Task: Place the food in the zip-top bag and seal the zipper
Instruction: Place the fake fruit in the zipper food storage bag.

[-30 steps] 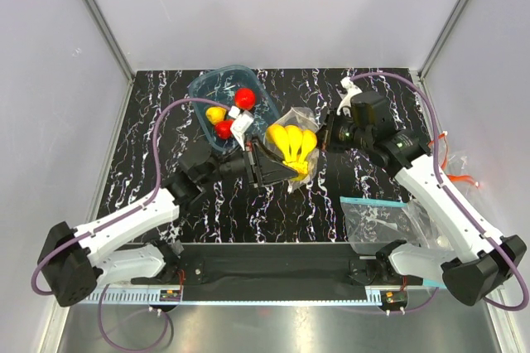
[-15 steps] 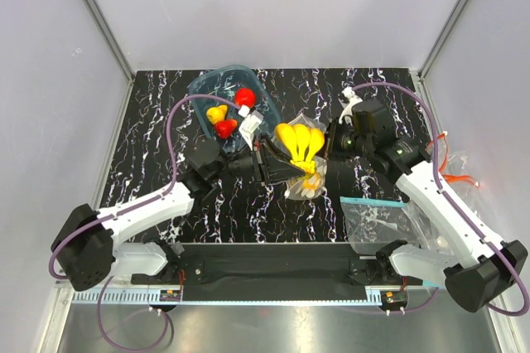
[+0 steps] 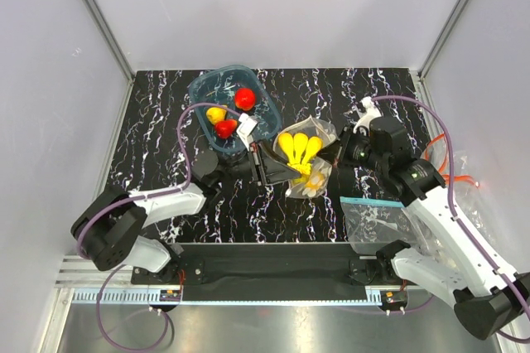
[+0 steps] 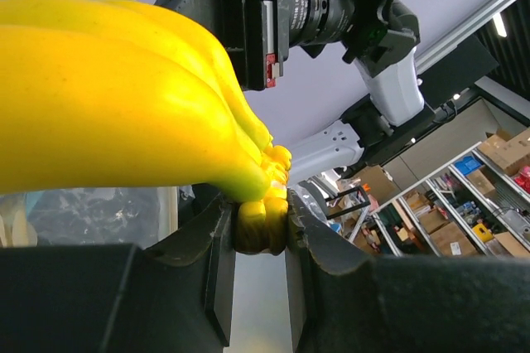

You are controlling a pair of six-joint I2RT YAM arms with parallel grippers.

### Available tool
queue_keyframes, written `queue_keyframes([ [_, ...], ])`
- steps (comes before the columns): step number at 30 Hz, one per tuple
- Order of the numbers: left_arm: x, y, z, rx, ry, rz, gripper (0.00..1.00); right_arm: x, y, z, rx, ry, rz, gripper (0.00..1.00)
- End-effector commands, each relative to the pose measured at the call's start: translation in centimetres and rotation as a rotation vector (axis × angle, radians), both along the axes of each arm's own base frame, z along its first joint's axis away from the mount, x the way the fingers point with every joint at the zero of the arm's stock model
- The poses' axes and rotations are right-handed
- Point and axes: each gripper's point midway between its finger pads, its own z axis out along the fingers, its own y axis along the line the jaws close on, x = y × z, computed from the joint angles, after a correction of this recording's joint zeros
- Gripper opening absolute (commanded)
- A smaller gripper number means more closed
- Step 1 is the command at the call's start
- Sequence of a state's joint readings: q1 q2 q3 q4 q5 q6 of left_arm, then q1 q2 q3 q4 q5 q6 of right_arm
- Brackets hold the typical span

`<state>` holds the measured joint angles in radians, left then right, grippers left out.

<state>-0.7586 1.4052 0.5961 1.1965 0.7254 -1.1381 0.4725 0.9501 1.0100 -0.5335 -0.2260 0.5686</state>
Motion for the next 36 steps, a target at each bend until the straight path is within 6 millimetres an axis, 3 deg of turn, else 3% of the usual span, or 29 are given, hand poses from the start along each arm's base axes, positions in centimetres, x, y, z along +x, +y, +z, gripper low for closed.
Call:
queue_keyframes([
  [1, -0.3, 0.8, 2.8, -0.115, -0.091, 0.021, 0.0, 0.8, -0.1, 2.3, 0.073, -0.09, -0.039, 0.0],
  [7, 0.0, 0.7, 2.3, -0.182, -0.008, -0.022, 0.0, 0.2, -0.3, 2.7, 0.117, -0.113, -0.05, 0.0],
  [11, 0.6, 0.1, -0.1, -0.17, 0.052, -0.031, 0.0, -0.1, -0.6, 3.0, 0.15, -0.14, -0.065, 0.0],
  [17, 1.4, -0.1, -1.2, -0.143, 0.103, -0.016, 0.0, -0.4, -0.5, 3.3, 0.171, -0.138, -0.065, 0.0],
  [25, 1.0, -0.6, 0.0, -0.162, 0.114, -0.066, 0.0, -0.4, 0.0, 2.7, 0.178, -0.114, -0.045, 0.0],
  [34, 2.5, -1.8, 0.9, 0.0, 0.062, 0.011, 0.09, -1.5, 1.7, 2.2, 0.207, -0.013, 0.053, 0.0],
  [36, 2.9, -2.1, 0.0, 0.089, 0.105, 0.035, 0.11, -1.7, 1.7, 2.4, 0.21, -0.016, 0.059, 0.0],
])
